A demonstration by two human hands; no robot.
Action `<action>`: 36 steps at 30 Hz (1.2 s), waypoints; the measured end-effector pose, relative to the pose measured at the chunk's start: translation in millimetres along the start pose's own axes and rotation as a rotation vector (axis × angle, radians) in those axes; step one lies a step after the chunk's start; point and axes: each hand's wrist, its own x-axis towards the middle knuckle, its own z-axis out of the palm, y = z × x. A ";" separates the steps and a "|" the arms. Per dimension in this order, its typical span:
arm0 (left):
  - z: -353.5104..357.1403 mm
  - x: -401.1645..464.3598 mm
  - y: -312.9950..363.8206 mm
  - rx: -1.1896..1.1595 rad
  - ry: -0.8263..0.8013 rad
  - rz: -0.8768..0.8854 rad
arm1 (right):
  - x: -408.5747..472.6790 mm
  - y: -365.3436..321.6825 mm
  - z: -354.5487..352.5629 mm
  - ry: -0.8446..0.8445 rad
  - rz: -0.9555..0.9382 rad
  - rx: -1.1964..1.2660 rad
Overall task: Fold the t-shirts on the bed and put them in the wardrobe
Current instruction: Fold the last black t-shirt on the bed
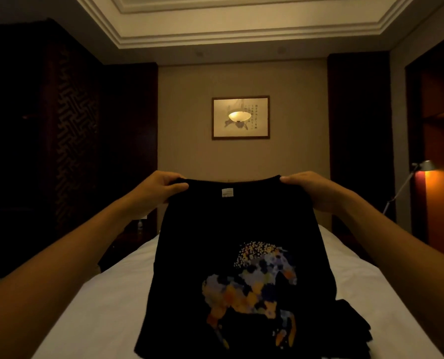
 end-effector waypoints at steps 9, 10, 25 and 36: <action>4.6 -13.4 -32.6 -0.369 -0.157 -0.116 | 0.9 -3.0 4.7 0.216 -0.201 0.148; 8.4 -15.4 -34.4 -0.378 -0.146 -0.126 | 0.1 -2.9 6.3 0.230 -0.209 0.137; 67.1 -3.2 -42.6 -0.294 0.292 -0.290 | 0.5 -2.4 8.9 0.323 -0.227 0.021; 44.8 1.9 -27.1 0.505 0.504 0.147 | -15.4 16.3 -3.3 0.374 -0.280 -0.328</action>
